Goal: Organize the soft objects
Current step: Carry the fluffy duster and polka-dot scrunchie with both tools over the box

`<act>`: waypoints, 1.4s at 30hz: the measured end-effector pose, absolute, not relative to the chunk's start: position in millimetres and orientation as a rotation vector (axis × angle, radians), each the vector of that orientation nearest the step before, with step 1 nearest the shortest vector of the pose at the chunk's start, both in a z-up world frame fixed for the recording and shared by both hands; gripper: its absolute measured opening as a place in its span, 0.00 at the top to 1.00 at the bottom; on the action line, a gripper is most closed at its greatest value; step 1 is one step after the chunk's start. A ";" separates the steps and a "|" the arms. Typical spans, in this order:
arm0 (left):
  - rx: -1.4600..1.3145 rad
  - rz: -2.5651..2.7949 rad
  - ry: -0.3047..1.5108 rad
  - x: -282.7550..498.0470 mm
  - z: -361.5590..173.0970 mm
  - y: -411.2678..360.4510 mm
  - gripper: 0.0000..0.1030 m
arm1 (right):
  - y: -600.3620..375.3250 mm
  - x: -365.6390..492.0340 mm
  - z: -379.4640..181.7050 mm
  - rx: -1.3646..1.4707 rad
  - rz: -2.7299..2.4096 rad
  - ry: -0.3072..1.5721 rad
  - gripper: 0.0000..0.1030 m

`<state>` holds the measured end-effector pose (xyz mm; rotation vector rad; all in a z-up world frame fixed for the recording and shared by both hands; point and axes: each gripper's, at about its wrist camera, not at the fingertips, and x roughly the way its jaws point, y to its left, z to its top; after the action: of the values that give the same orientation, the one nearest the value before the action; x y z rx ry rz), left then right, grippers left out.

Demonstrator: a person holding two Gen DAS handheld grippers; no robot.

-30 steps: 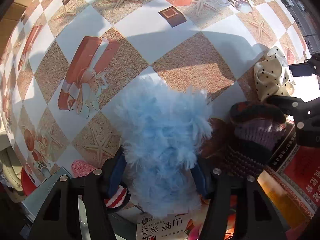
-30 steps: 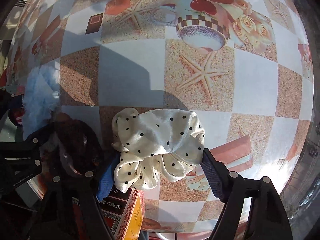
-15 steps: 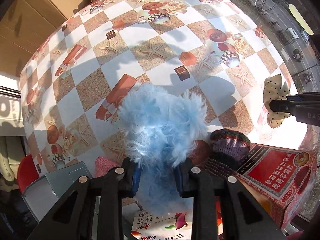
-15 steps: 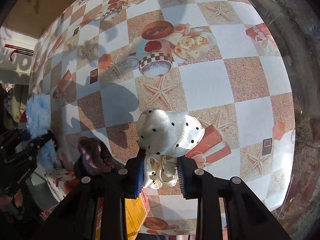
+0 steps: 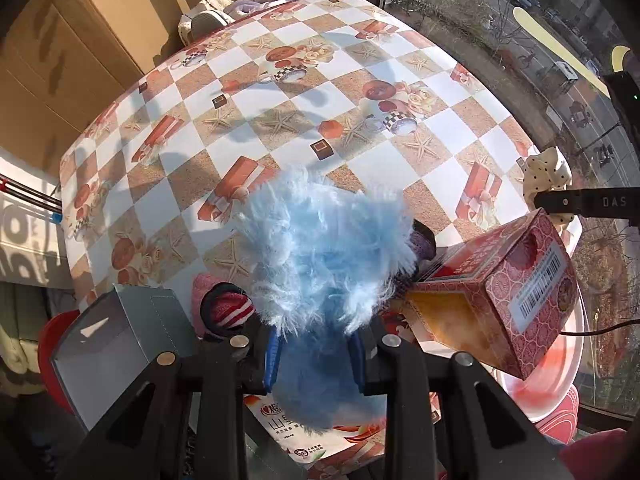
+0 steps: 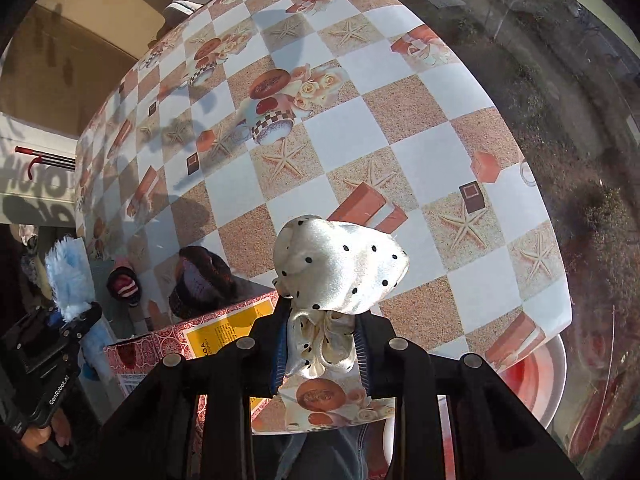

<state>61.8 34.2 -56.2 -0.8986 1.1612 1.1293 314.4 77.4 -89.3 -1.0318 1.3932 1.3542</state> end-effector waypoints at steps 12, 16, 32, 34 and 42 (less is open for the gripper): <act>-0.859 1.095 1.102 53.4 -25.2 -24.8 0.70 | -5.5 308.0 -64.8 -0.973 1.299 1.422 0.71; -0.848 1.100 1.078 44.2 -17.0 -36.8 0.70 | -27.0 294.0 -56.4 -0.970 1.315 1.423 0.71; -0.882 1.242 0.987 -25.0 2.3 -82.7 0.70 | -55.9 193.9 -27.6 -1.087 1.534 1.319 0.71; -0.899 1.271 0.977 -36.1 2.9 -88.3 0.70 | -53.7 177.2 -22.1 -1.100 1.574 1.290 0.71; -0.972 1.398 0.922 -80.6 5.0 -109.6 0.70 | -44.4 107.3 -0.8 -1.192 1.751 1.167 0.71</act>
<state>-80.6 -109.6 5.0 -0.9725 0.9221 1.3979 107.3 -44.4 -0.8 -1.1918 1.1671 1.7510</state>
